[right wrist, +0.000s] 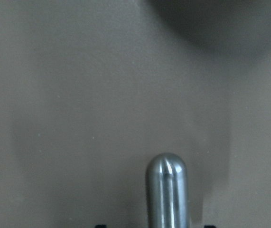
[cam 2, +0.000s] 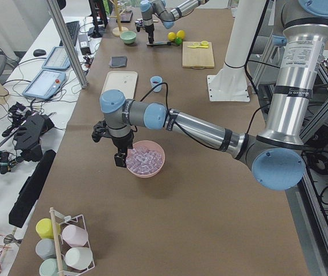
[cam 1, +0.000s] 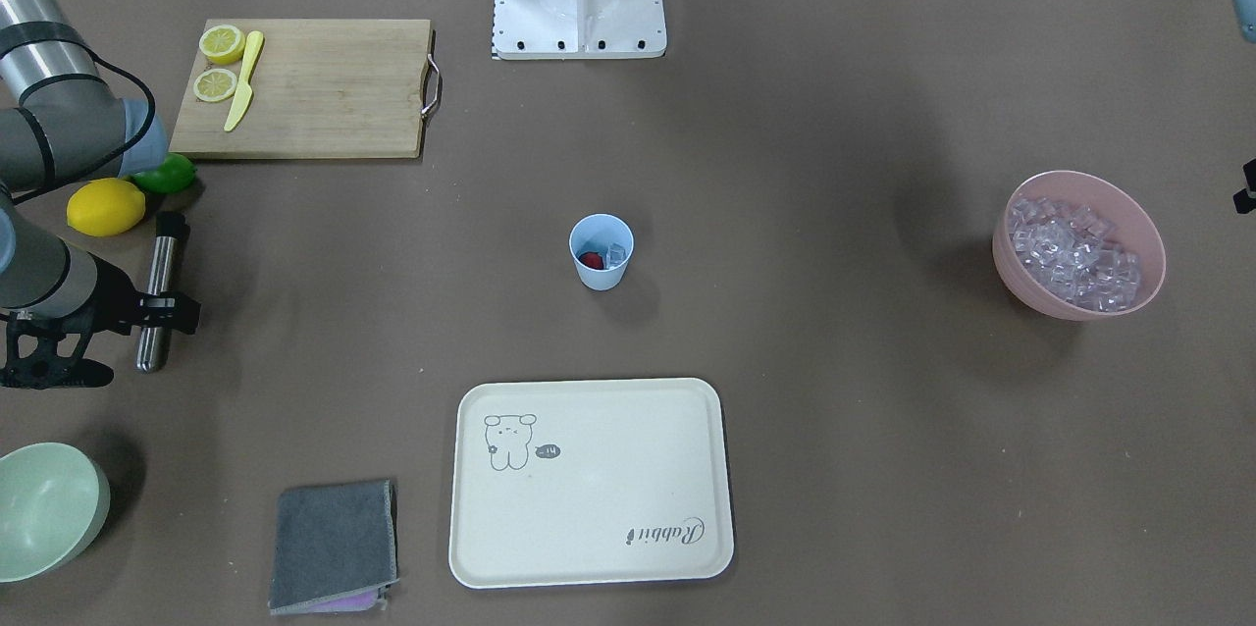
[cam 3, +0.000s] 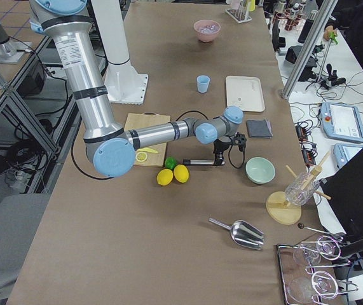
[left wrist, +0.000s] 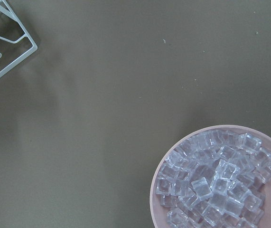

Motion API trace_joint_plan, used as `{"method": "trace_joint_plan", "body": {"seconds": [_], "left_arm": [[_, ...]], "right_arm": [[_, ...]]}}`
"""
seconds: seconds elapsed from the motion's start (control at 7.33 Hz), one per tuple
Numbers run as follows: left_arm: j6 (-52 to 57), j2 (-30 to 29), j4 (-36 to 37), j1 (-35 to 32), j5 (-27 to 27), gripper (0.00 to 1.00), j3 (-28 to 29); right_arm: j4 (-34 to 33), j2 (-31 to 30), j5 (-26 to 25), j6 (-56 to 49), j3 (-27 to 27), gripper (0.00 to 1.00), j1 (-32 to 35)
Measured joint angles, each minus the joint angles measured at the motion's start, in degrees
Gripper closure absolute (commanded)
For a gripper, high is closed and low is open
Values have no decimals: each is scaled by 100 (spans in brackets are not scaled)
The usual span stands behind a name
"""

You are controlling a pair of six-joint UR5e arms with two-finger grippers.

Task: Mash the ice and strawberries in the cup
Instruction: 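Close the right gripper around the top of the steel muddler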

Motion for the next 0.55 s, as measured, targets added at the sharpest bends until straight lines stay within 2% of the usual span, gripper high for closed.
{"method": "trace_joint_plan", "body": {"seconds": [0.14,0.55], "left_arm": [[0,1,0,-1,4,2,1],[0,1,0,-3,7,2,22]], "right_arm": [[81,-36,-3,-35,-44,100,-16],[259,-43,67,-127,-61,100,-1]]}}
